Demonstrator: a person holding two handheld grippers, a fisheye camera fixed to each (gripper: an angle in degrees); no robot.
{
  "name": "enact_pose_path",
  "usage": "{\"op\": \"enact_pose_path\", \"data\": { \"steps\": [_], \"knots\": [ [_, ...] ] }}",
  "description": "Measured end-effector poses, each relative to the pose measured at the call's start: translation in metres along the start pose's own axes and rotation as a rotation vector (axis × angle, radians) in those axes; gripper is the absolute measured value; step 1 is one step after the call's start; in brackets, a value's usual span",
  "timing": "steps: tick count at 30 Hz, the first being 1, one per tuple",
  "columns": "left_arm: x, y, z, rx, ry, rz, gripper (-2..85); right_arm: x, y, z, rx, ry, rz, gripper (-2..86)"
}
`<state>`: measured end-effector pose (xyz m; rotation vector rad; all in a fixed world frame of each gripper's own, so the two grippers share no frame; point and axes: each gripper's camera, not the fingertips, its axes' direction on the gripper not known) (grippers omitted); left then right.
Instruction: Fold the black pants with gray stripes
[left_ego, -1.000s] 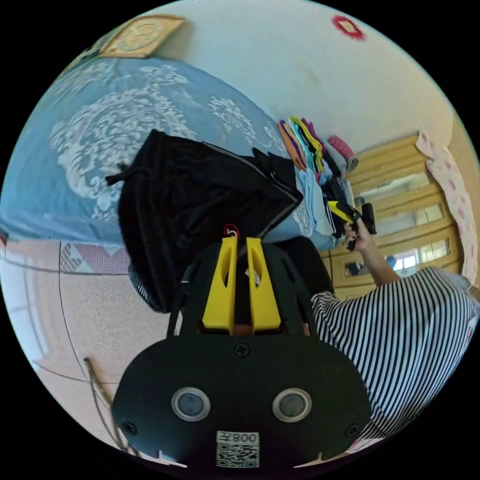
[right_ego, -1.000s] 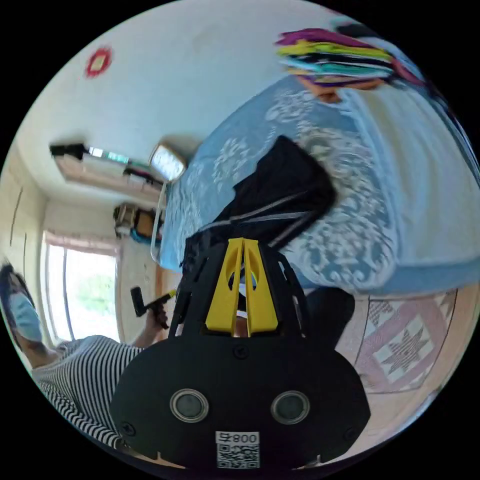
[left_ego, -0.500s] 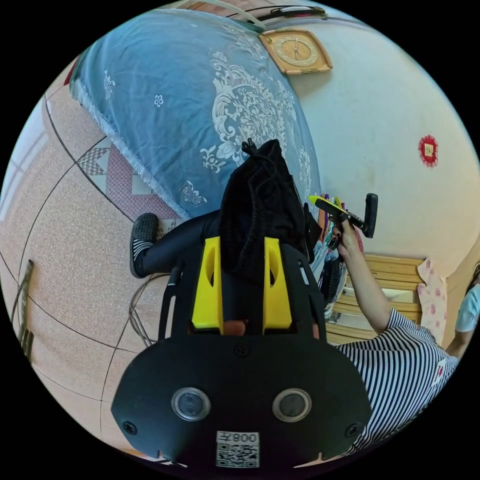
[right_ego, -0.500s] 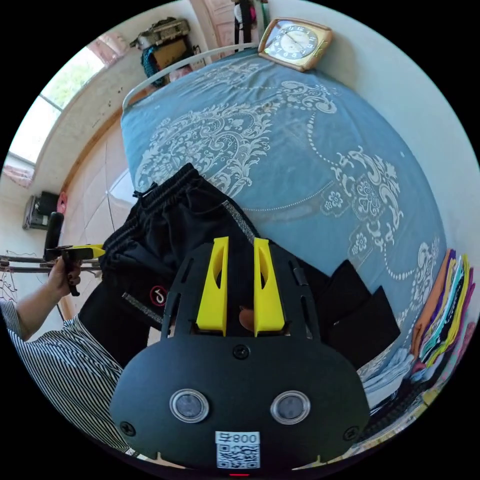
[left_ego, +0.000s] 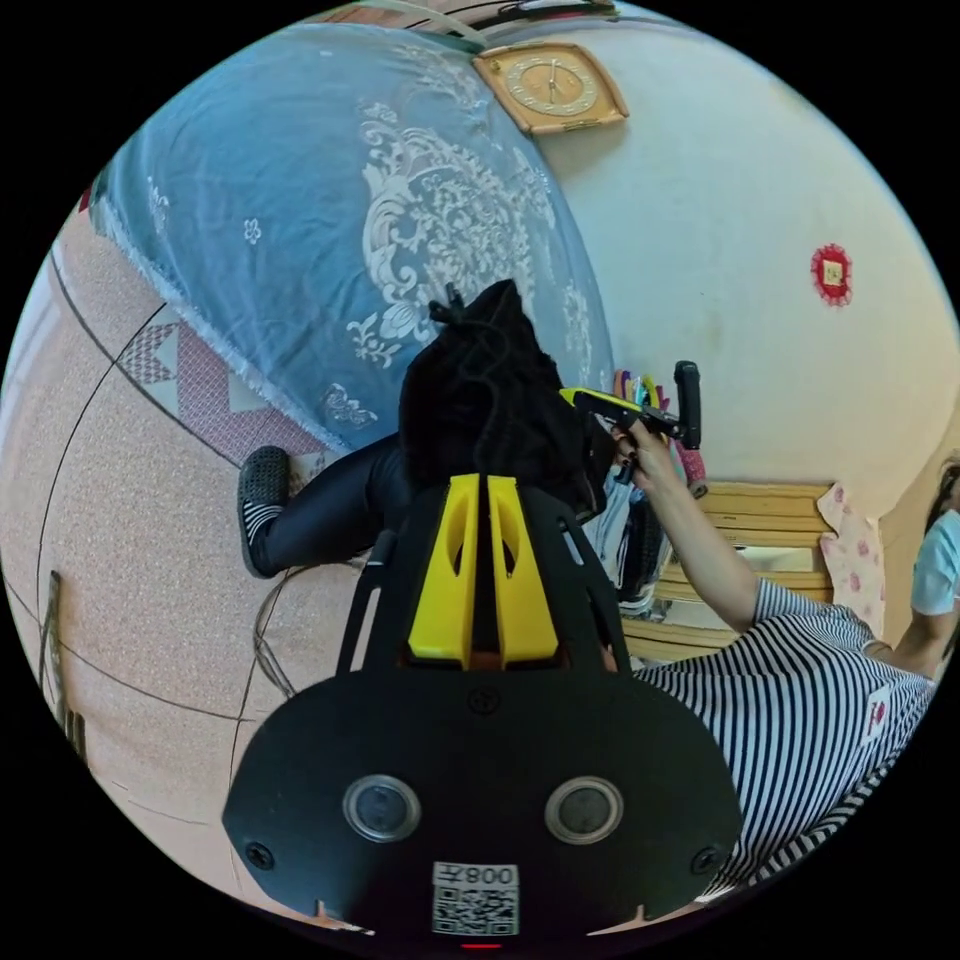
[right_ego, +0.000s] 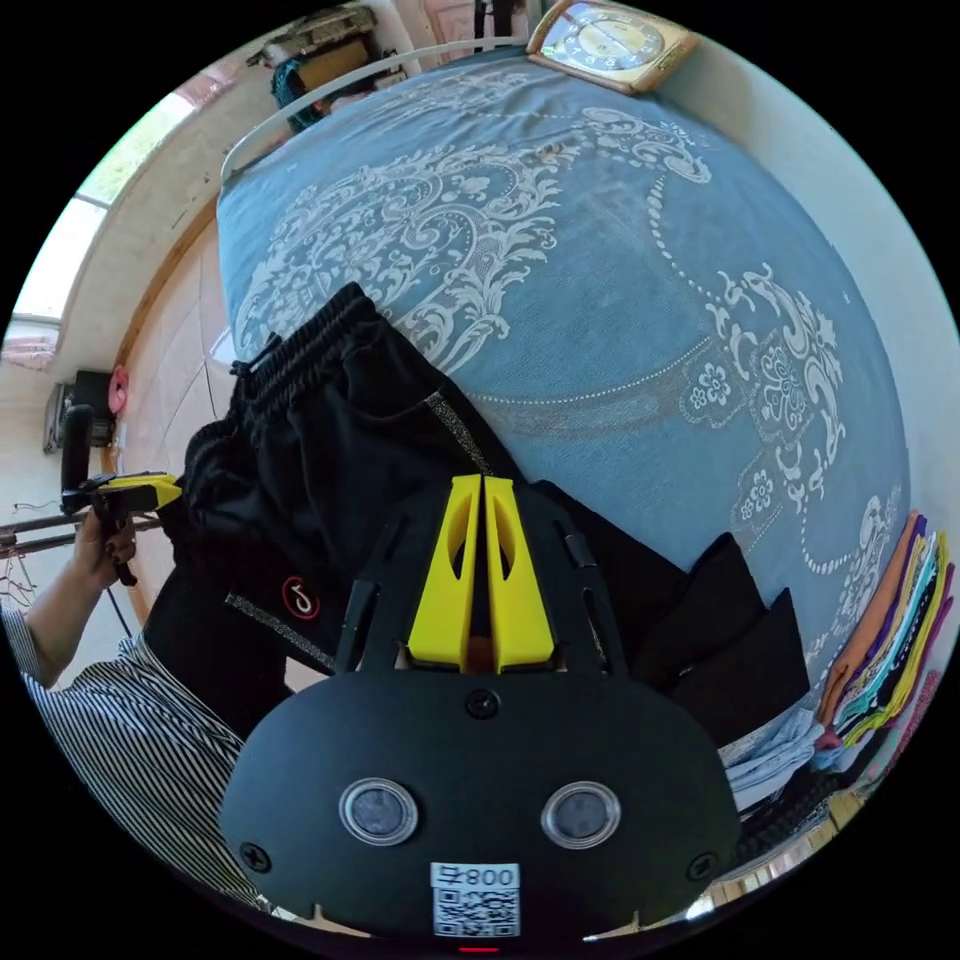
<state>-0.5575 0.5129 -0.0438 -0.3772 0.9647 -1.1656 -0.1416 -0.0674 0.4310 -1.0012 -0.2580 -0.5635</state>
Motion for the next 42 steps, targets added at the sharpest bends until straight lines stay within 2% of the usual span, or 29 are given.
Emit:
{"op": "enact_pose_path", "data": {
  "steps": [5, 8, 11, 15, 18, 20, 23, 26, 30, 33, 37, 42],
  "knots": [
    [0.025, -0.013, -0.019, 0.012, 0.041, 0.117, 1.5, 0.018, 0.035, -0.055, 0.215, -0.084, 0.064, -0.2],
    [0.047, -0.027, -0.033, 0.047, 0.090, 0.211, 1.3, 0.018, 0.052, -0.086, 0.310, -0.042, 0.056, -0.3],
    [0.078, -0.047, -0.051, 0.083, 0.094, 0.355, 1.2, 0.016, 0.074, -0.142, 0.498, 0.032, 0.042, -0.3],
    [0.114, -0.085, -0.087, 0.225, 0.050, 0.520, 1.1, 0.015, 0.078, -0.198, 0.699, 0.105, 0.031, -0.3],
    [0.120, -0.125, -0.114, 0.360, -0.016, 0.516, 1.2, 0.020, 0.045, -0.234, 0.816, 0.129, -0.002, -0.2],
    [0.110, -0.154, -0.124, 0.415, -0.034, 0.447, 1.3, 0.029, -0.001, -0.246, 0.777, 0.125, 0.000, -0.1],
    [0.081, -0.181, -0.125, 0.460, -0.137, 0.272, 1.8, 0.053, -0.079, -0.225, 0.531, 0.207, 0.077, 0.2],
    [0.061, -0.181, -0.103, 0.385, -0.137, 0.211, 2.9, 0.070, -0.080, -0.194, 0.439, 0.296, 0.109, 0.0],
    [0.043, -0.167, -0.040, 0.126, -0.179, 0.163, 4.5, 0.126, -0.007, -0.129, 0.386, 0.275, 0.162, 0.5],
    [0.042, -0.163, 0.005, 0.000, -0.141, 0.133, 6.3, 0.187, 0.071, -0.071, 0.275, 0.181, 0.326, 2.1],
    [0.063, -0.179, 0.049, -0.076, -0.118, 0.161, 8.3, 0.254, 0.167, -0.005, 0.177, 0.017, 0.550, 5.7],
    [0.083, -0.215, 0.105, -0.139, -0.116, 0.121, 9.1, 0.291, 0.205, 0.033, 0.175, -0.018, 0.614, 8.2]
  ]
}}
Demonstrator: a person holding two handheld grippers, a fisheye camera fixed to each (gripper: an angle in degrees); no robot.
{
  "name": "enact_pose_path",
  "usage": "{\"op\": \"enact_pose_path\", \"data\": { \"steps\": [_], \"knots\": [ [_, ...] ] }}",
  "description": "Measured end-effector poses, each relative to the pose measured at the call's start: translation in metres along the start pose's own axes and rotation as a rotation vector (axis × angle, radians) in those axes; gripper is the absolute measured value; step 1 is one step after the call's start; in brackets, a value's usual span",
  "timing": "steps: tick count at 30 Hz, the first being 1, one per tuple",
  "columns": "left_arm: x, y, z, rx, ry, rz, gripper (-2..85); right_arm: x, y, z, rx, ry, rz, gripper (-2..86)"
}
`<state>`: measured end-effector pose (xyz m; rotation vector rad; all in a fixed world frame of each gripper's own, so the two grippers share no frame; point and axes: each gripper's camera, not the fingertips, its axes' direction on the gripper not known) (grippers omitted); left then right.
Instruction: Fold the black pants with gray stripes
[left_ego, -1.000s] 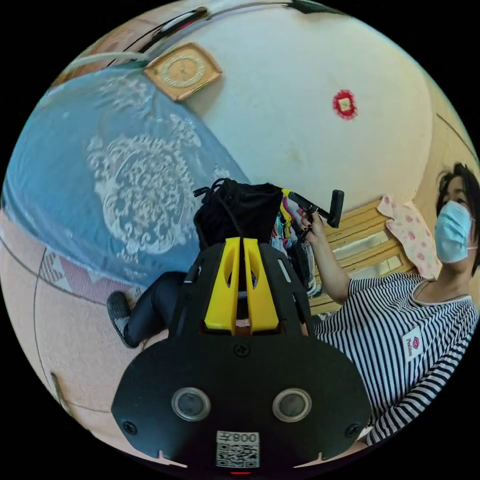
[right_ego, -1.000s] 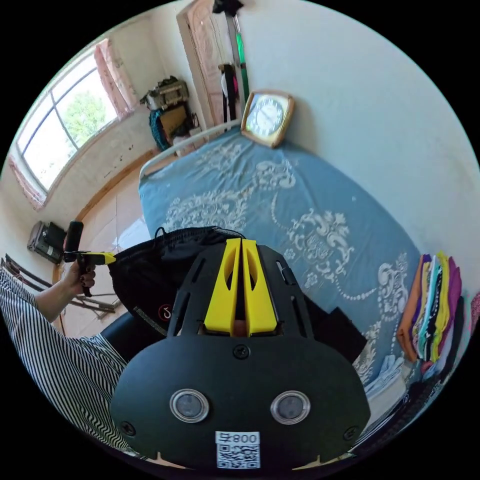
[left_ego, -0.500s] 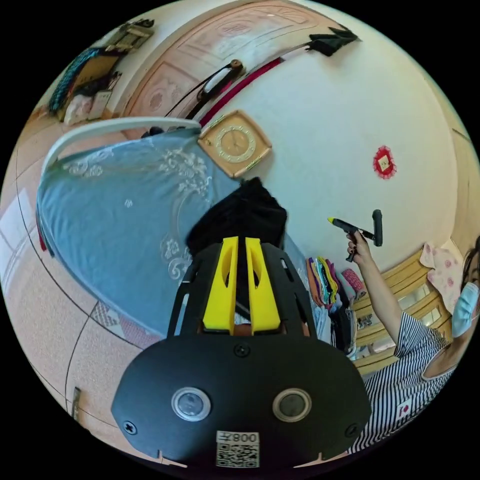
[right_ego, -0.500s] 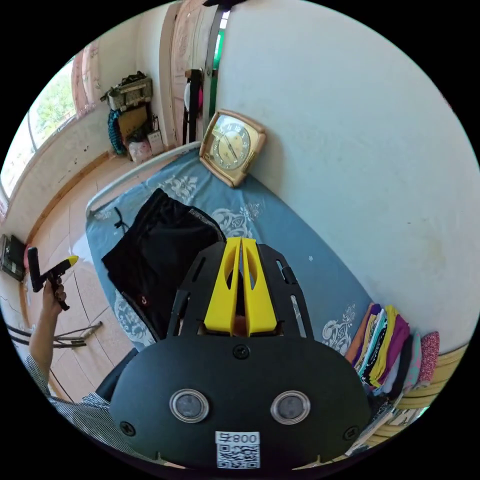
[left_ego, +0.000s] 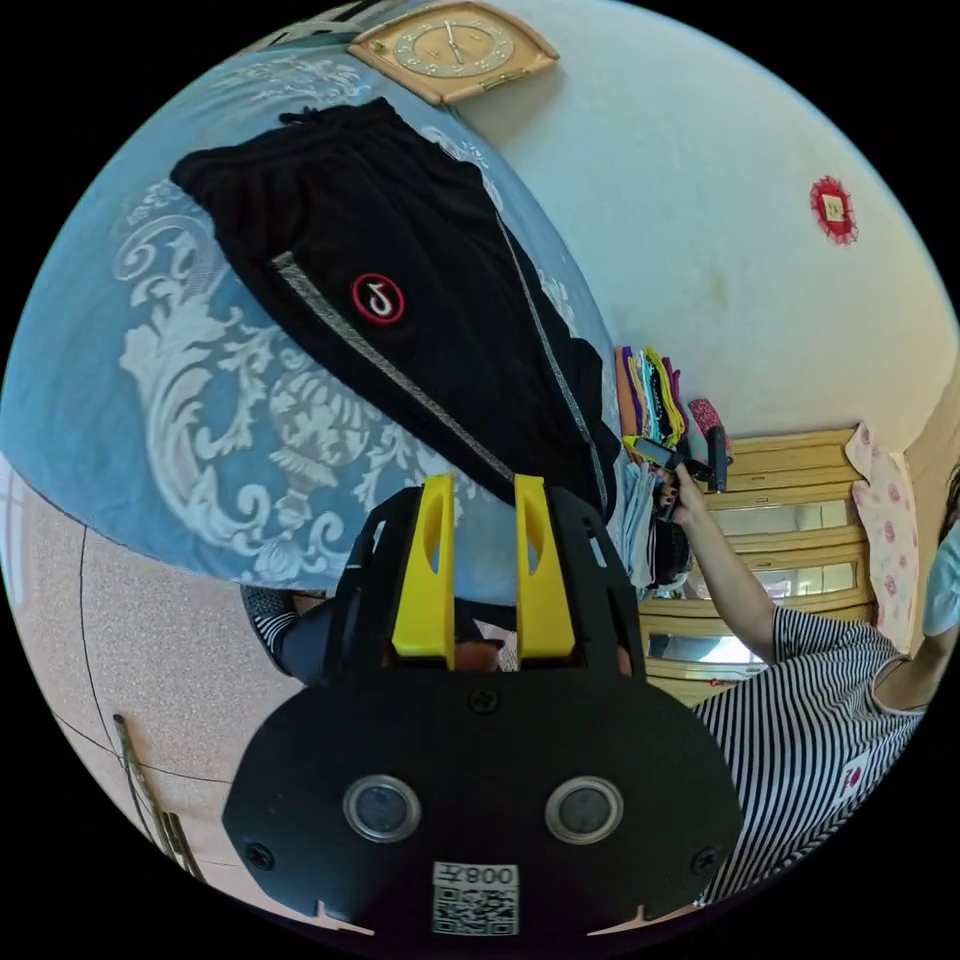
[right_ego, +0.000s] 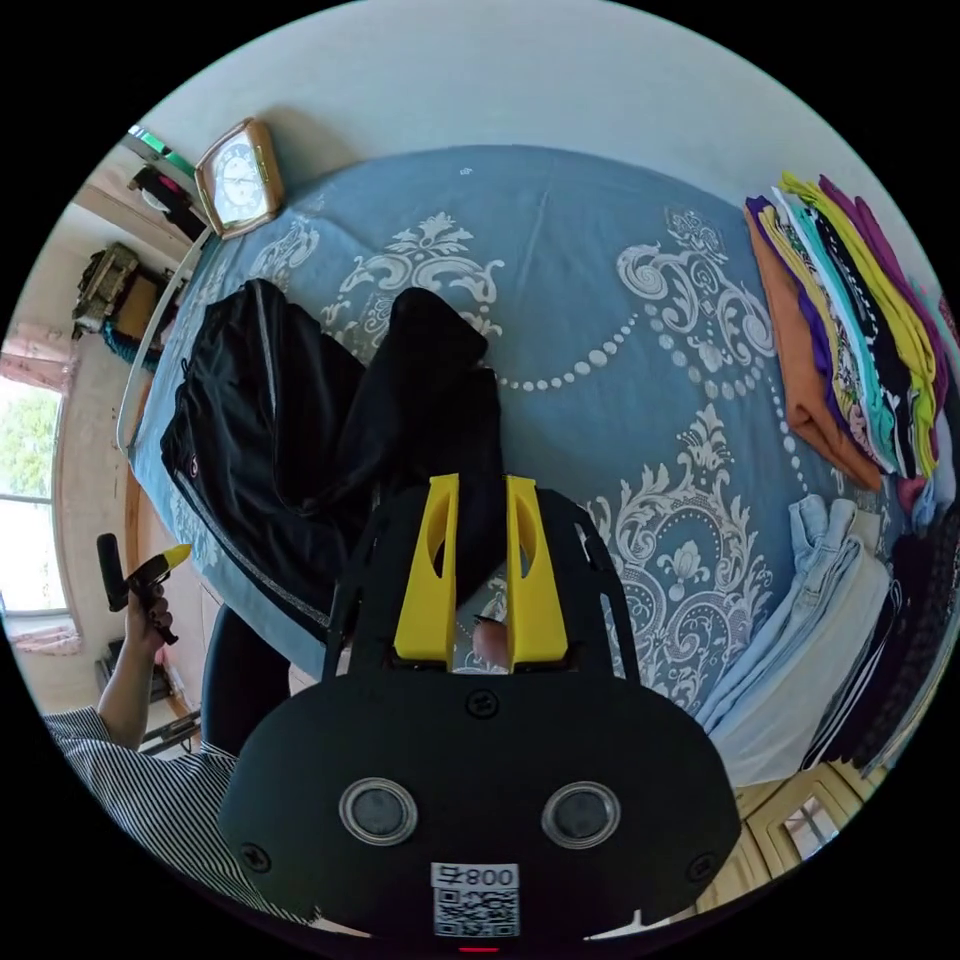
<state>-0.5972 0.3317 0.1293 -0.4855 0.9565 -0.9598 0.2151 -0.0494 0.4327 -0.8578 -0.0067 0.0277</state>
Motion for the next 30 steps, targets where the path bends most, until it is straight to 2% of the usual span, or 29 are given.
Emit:
{"op": "enact_pose_path", "data": {
  "steps": [6, 12, 17, 22, 25, 27, 30],
  "knots": [
    [0.007, -0.032, 0.044, -0.043, -0.033, -0.090, 6.4, 0.043, -0.008, 0.048, -0.052, -0.015, 0.047, 8.0],
    [0.017, -0.052, 0.065, -0.015, -0.017, -0.111, 1.9, 0.094, 0.004, 0.073, -0.069, -0.121, 0.088, 1.6],
    [0.039, -0.061, 0.068, 0.022, 0.011, -0.043, 1.2, 0.159, 0.045, 0.040, 0.089, -0.269, 0.151, 0.3],
    [0.056, -0.065, 0.070, 0.065, 0.035, 0.001, 1.0, 0.209, 0.114, -0.002, 0.244, -0.313, 0.215, 0.1],
    [0.058, -0.065, 0.084, 0.034, 0.022, 0.000, 1.0, 0.234, 0.169, -0.006, 0.310, -0.321, 0.272, 0.1],
    [0.051, -0.064, 0.107, -0.038, -0.007, -0.033, 1.0, 0.250, 0.197, 0.011, 0.282, -0.304, 0.321, 0.2],
    [0.045, -0.060, 0.132, -0.093, -0.074, -0.097, 1.0, 0.282, 0.235, 0.066, 0.123, -0.324, 0.457, 0.3]
  ]
}}
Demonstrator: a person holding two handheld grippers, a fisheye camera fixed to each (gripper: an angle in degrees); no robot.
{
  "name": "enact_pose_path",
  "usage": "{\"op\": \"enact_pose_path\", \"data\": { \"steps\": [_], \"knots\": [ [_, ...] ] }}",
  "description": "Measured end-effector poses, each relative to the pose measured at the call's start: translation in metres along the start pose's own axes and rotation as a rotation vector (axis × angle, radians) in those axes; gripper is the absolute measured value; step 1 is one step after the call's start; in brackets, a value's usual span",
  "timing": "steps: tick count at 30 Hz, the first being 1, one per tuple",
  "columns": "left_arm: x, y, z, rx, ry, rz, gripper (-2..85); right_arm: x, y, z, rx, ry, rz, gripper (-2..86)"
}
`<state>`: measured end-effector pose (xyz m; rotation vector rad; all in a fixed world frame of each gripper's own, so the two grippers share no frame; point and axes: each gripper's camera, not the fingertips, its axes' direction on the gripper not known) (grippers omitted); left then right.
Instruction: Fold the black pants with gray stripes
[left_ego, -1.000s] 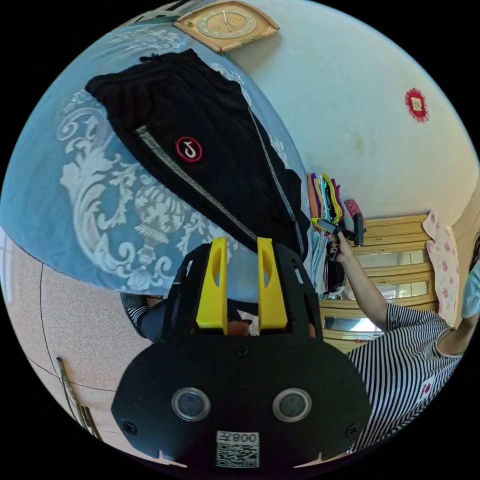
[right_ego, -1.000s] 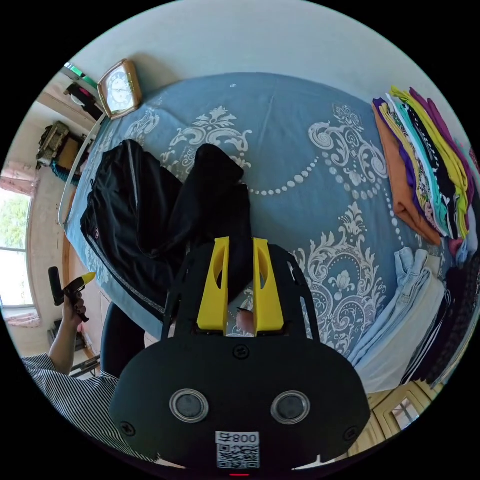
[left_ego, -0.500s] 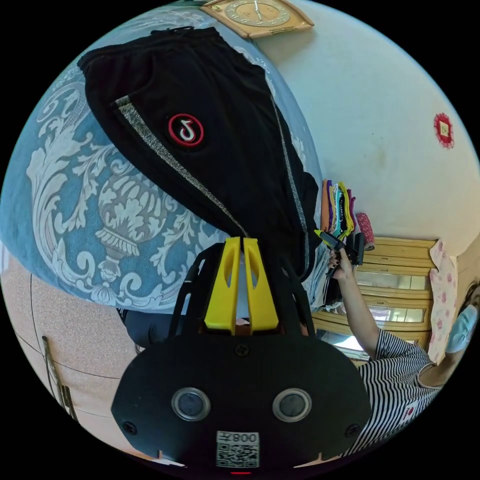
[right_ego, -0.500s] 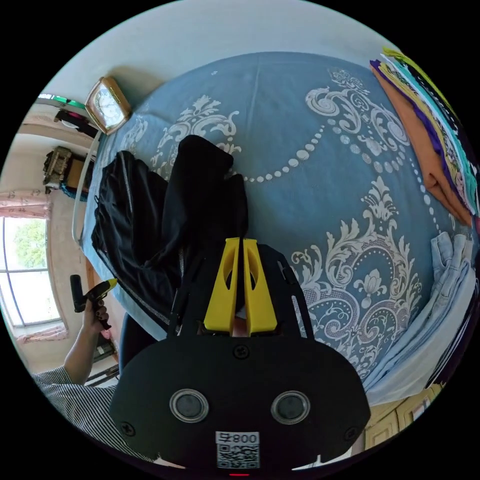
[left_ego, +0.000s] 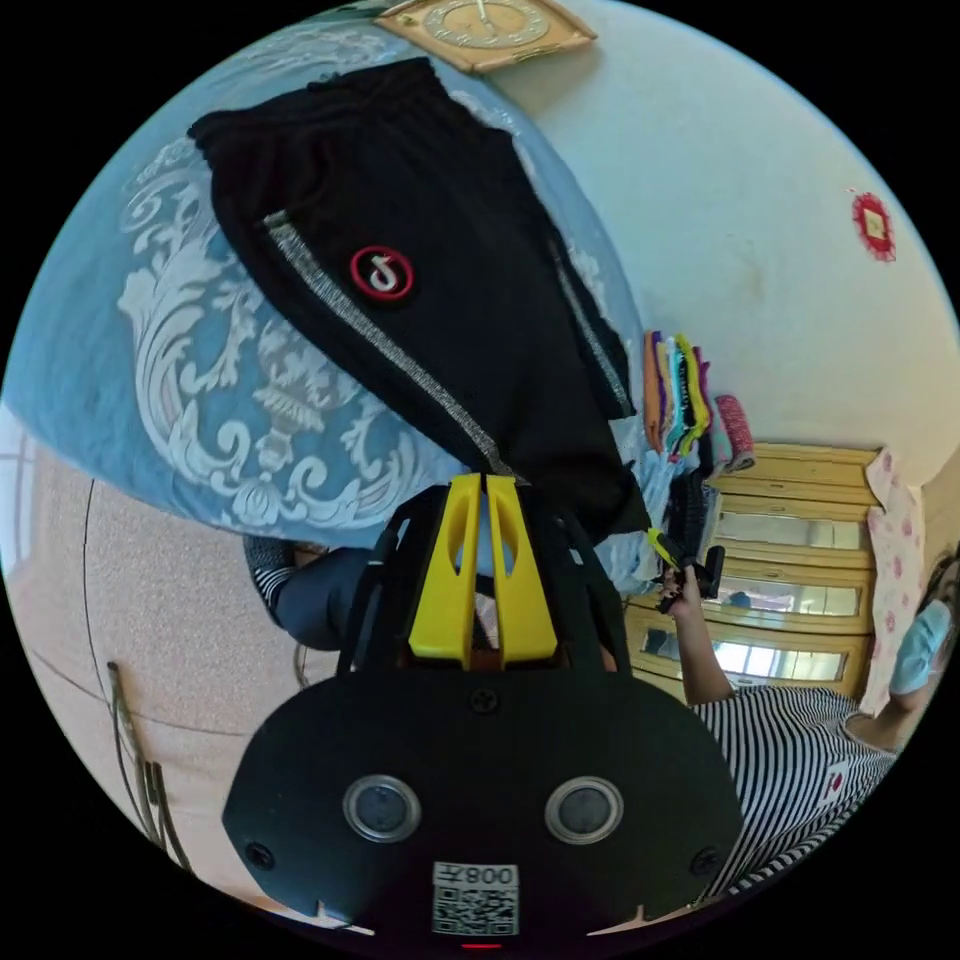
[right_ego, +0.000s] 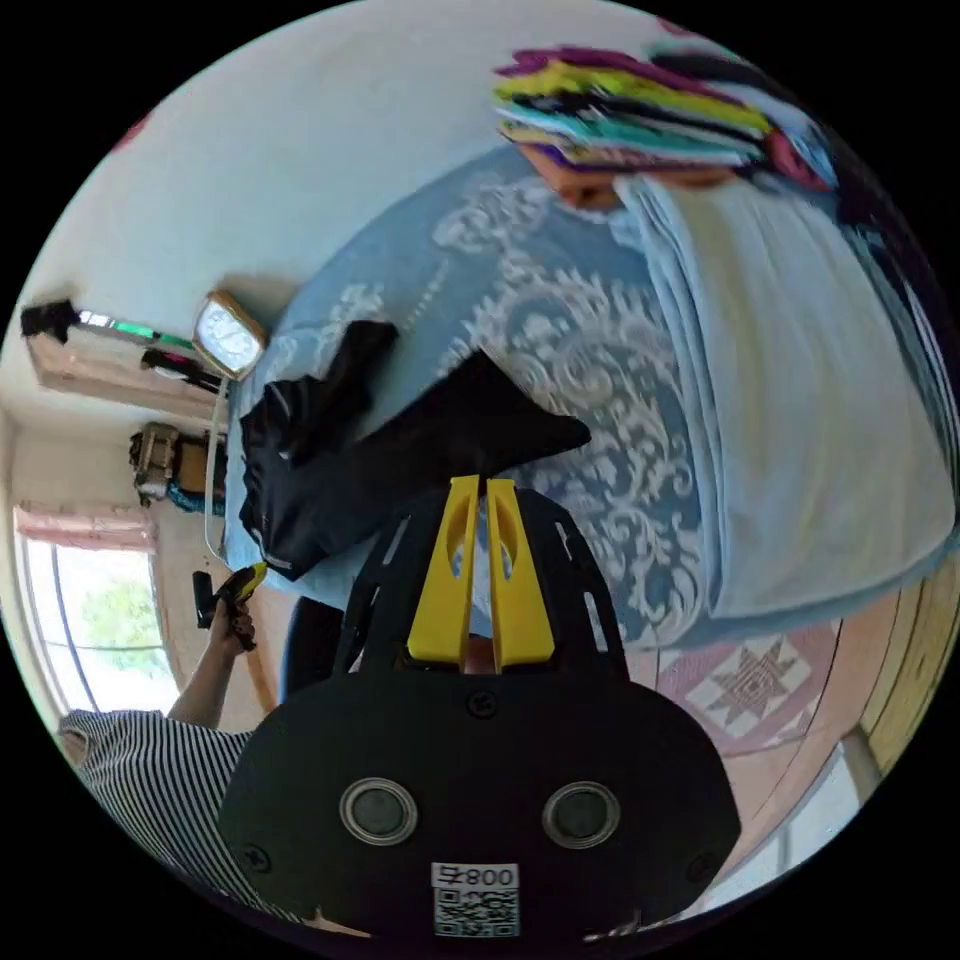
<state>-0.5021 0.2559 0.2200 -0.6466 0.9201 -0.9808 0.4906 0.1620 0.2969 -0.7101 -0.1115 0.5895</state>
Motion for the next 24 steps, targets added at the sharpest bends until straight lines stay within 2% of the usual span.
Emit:
{"op": "enact_pose_path", "data": {
  "steps": [4, 9, 16, 21, 24],
  "knots": [
    [0.012, 0.003, 0.018, 0.001, 0.008, 0.023, 1.3, 0.053, 0.025, 0.007, -0.017, 0.024, 0.149, 0.4],
    [0.050, -0.003, 0.054, -0.031, -0.023, 0.146, 3.3, 0.037, 0.003, -0.005, 0.057, 0.016, 0.003, 1.2],
    [0.122, -0.014, 0.136, -0.186, 0.002, 0.403, 6.1, -0.010, -0.078, 0.057, -0.056, 0.235, -0.203, 5.5],
    [0.167, -0.017, 0.210, -0.321, -0.068, 0.576, 6.6, -0.004, -0.109, 0.088, -0.117, 0.332, -0.185, 5.8],
    [0.179, -0.018, 0.242, -0.359, -0.164, 0.632, 4.9, 0.011, -0.115, 0.100, -0.138, 0.322, -0.132, 5.5]
  ]
}}
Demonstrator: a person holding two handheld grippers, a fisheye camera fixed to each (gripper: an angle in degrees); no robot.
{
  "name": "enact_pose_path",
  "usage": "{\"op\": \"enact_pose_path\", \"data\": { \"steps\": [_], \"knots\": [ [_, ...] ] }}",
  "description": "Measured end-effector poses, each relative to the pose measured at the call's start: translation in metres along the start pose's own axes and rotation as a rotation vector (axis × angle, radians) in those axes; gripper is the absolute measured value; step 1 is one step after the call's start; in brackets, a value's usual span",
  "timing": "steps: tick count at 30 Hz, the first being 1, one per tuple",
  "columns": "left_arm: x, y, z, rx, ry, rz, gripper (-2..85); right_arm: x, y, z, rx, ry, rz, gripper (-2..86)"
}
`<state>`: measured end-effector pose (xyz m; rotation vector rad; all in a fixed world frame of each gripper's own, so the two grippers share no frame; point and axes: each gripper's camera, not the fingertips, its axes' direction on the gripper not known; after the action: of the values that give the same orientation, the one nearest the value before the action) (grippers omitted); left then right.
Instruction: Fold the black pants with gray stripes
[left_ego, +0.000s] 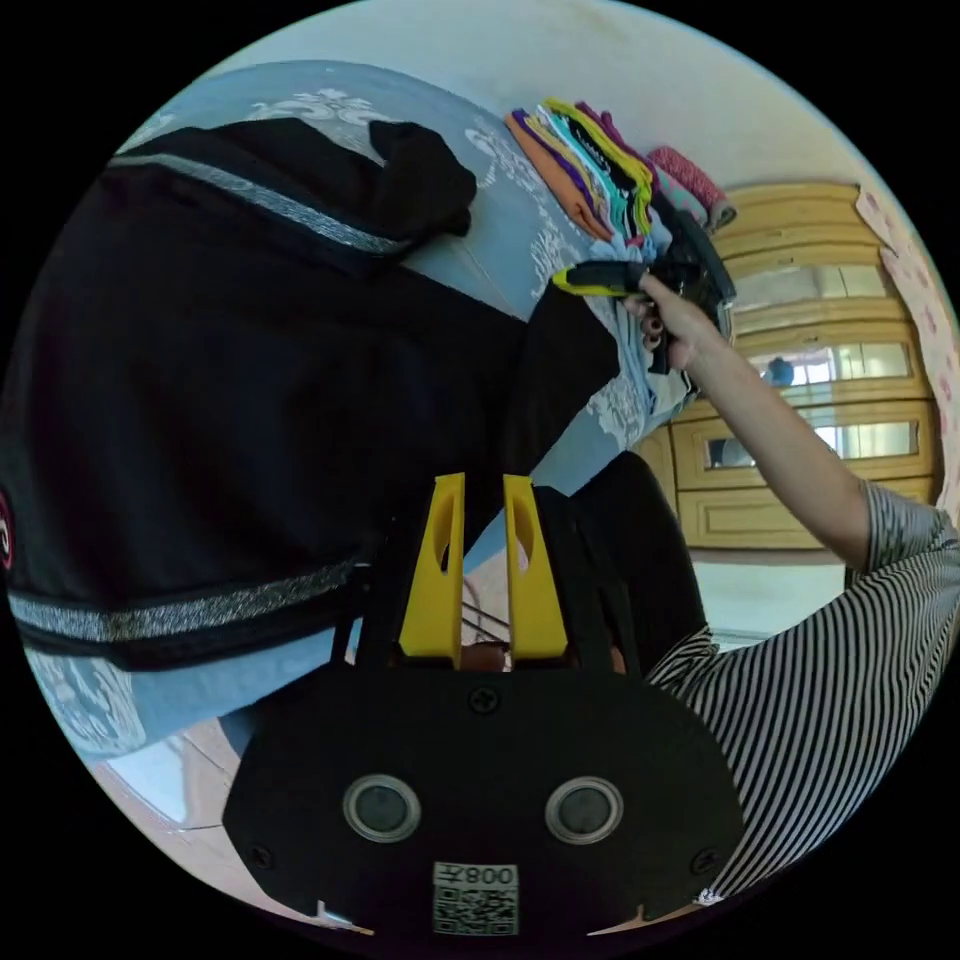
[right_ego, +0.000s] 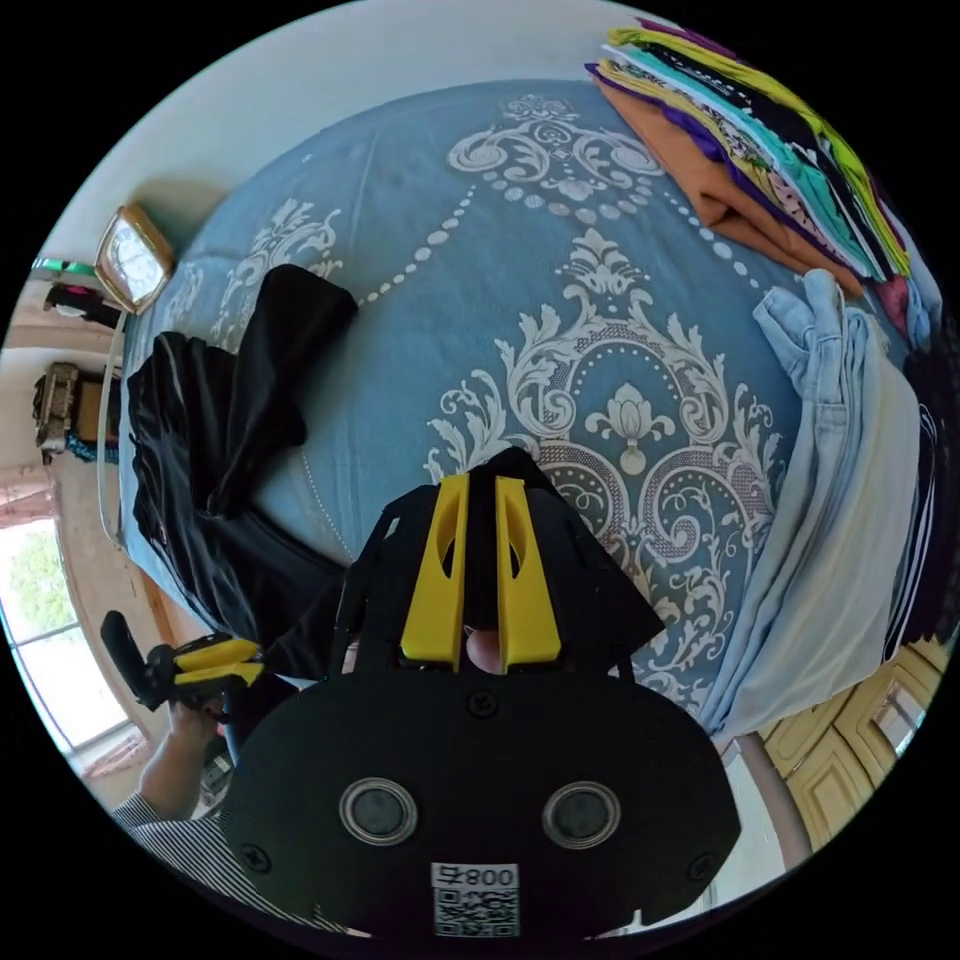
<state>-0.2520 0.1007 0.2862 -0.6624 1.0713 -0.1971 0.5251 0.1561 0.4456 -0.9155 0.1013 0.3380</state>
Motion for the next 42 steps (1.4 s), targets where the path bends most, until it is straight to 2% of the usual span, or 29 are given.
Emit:
{"op": "enact_pose_path", "data": {
  "steps": [6, 8, 11, 15, 18, 21, 26, 28, 31, 36, 42],
  "knots": [
    [0.007, -0.017, 0.010, 0.013, 0.043, 0.022, 2.0, 0.026, -0.003, 0.009, -0.015, -0.057, 0.021, 1.1],
    [0.014, -0.020, 0.006, 0.047, 0.054, 0.033, 1.6, 0.036, -0.002, 0.003, 0.013, -0.130, 0.020, 0.4],
    [0.026, -0.025, -0.006, 0.129, 0.081, 0.073, 1.3, 0.056, 0.008, -0.039, 0.185, -0.333, -0.019, -0.1],
    [0.048, -0.034, -0.019, 0.216, 0.122, 0.156, 1.2, 0.089, 0.035, -0.089, 0.355, -0.500, -0.071, -0.3],
    [0.062, -0.043, -0.013, 0.206, 0.114, 0.198, 1.3, 0.127, 0.071, -0.108, 0.442, -0.578, -0.063, -0.3],
    [0.067, -0.052, 0.011, 0.129, 0.109, 0.191, 1.6, 0.167, 0.110, -0.094, 0.431, -0.584, 0.019, -0.2],
    [0.060, -0.062, 0.062, -0.070, 0.061, 0.102, 2.3, 0.229, 0.165, -0.019, 0.281, -0.613, 0.262, -0.1],
    [0.057, -0.064, 0.064, -0.074, 0.071, 0.055, 2.6, 0.252, 0.190, 0.024, 0.167, -0.592, 0.416, 0.0],
    [0.059, -0.070, 0.048, -0.007, 0.125, 0.052, 3.0, 0.272, 0.219, 0.037, 0.211, -0.679, 0.519, 0.0],
    [0.059, -0.096, 0.007, 0.158, 0.151, 0.079, 3.8, 0.255, 0.199, 0.010, 0.267, -0.632, 0.357, 0.1],
    [0.035, -0.135, -0.022, 0.258, 0.102, 0.003, 6.7, 0.165, 0.095, -0.007, 0.245, -0.517, -0.024, 0.6]
  ]
}}
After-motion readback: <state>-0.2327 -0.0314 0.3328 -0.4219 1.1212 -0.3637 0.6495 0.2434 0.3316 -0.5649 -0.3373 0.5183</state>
